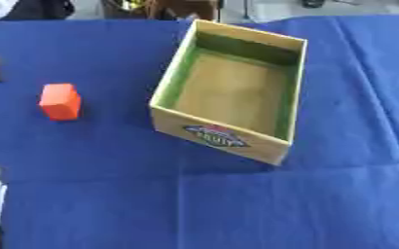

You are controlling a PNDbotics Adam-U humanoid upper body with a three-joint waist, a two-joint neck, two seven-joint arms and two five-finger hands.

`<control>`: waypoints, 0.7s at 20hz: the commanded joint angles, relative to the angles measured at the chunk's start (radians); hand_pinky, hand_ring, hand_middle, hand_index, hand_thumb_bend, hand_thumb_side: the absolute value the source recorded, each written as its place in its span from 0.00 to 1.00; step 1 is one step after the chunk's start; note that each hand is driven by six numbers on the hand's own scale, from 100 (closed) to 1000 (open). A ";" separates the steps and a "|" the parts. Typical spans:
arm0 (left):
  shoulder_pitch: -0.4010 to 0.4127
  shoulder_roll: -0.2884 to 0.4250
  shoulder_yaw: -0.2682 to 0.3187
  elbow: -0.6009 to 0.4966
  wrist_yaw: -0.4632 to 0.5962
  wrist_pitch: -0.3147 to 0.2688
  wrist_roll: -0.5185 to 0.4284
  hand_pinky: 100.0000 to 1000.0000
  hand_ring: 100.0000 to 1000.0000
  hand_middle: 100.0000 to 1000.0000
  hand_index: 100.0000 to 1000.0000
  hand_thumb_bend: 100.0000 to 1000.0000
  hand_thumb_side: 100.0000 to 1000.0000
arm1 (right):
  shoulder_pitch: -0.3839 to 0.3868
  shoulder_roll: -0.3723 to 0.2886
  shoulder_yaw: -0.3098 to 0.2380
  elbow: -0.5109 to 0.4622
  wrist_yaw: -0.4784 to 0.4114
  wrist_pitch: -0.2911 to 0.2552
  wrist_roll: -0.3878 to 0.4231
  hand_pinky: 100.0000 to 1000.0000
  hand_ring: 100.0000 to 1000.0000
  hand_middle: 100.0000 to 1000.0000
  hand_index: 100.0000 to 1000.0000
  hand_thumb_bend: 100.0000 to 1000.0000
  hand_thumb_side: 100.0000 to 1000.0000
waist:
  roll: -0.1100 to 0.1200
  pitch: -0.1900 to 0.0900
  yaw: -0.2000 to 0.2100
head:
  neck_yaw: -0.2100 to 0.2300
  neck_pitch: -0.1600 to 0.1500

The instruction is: Pick up objects on the table and place them in the box.

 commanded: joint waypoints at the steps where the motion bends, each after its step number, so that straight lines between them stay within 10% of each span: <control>1: -0.006 0.019 0.009 -0.018 -0.004 -0.001 -0.001 0.31 0.40 0.42 0.64 0.00 0.81 | -0.006 -0.011 -0.004 -0.015 -0.006 0.000 0.003 0.69 0.58 0.52 0.74 0.00 0.48 | 0.000 -0.019 0.000 | -0.003 0.002; 14: 0.023 0.433 0.027 -0.018 -0.330 0.186 -0.130 0.43 0.57 0.62 0.86 0.00 0.83 | 0.007 -0.023 -0.003 -0.015 -0.002 0.003 0.007 0.69 0.58 0.52 0.74 0.00 0.48 | 0.012 -0.028 -0.003 | -0.002 0.015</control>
